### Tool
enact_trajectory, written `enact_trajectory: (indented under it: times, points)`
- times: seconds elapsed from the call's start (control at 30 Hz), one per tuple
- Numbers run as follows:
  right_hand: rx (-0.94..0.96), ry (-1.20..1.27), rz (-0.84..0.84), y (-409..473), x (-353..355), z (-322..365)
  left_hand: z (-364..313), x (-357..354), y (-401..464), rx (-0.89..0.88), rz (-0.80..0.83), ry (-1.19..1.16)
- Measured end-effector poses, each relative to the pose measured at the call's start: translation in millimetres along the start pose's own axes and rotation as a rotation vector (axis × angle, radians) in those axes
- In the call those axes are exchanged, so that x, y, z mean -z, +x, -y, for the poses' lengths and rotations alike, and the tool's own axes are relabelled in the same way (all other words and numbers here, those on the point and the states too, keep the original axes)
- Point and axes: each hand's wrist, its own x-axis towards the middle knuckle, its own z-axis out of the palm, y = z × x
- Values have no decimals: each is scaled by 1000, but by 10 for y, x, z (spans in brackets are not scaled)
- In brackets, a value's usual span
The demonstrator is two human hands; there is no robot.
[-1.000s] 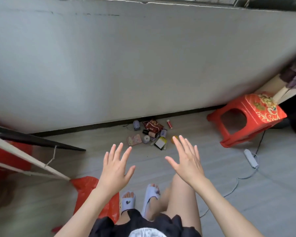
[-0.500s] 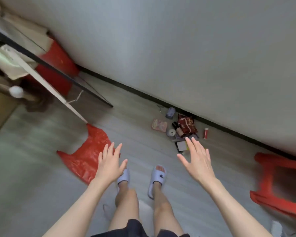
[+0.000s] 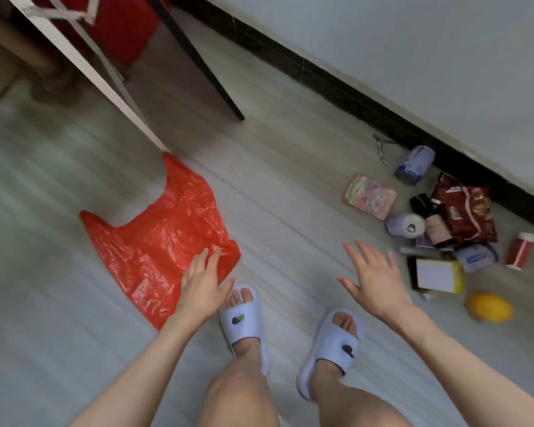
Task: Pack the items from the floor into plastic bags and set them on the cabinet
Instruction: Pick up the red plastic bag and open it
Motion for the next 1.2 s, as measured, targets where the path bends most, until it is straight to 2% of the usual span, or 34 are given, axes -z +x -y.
enact_trajectory:
  times: [0.2,0.33,0.4,0.47,0.57,0.63,0.73,0.77,0.83,0.9,1.0,1.07,1.2]
  points:
    - [-3,36,22,1058,-1215,-196,599,-997,1222,210,-76,-242]
    - [23,24,-13,1547,-1714,-279,587,-1345,1752,238,-102,-259]
    - [20,-2,-33,1683,-1890,-320,463,-1478,1841,161,-147,-263]
    - [18,-38,-64,1711,-2032,-365,310,-1621,1819,-5,-194,-271]
    - [33,-25,-90,1675,-2126,-414,99,-1830,1707,-277,-77,-228]
    - [23,157,-151,1668,-2120,-408,26,-1934,1651,-421,64,-84]
    - [-124,594,-303,1606,-1935,-322,51,-1965,1612,-529,207,205]
    - [-151,620,-378,1579,-1878,-296,91,-1955,1594,-548,227,256]
    - [-96,479,-535,1531,-1744,-225,198,-1928,1549,-572,274,209]
    - [77,244,-652,1592,-1614,-145,296,-1858,1492,-565,370,101]
    - [290,-109,-668,1866,-1433,-34,405,-1790,1428,-527,441,54]
    - [327,-288,-601,2088,-1314,9,446,-1783,1439,-519,442,5]
    - [146,-401,-164,2319,-1234,1,465,-1737,1458,-477,368,-94]
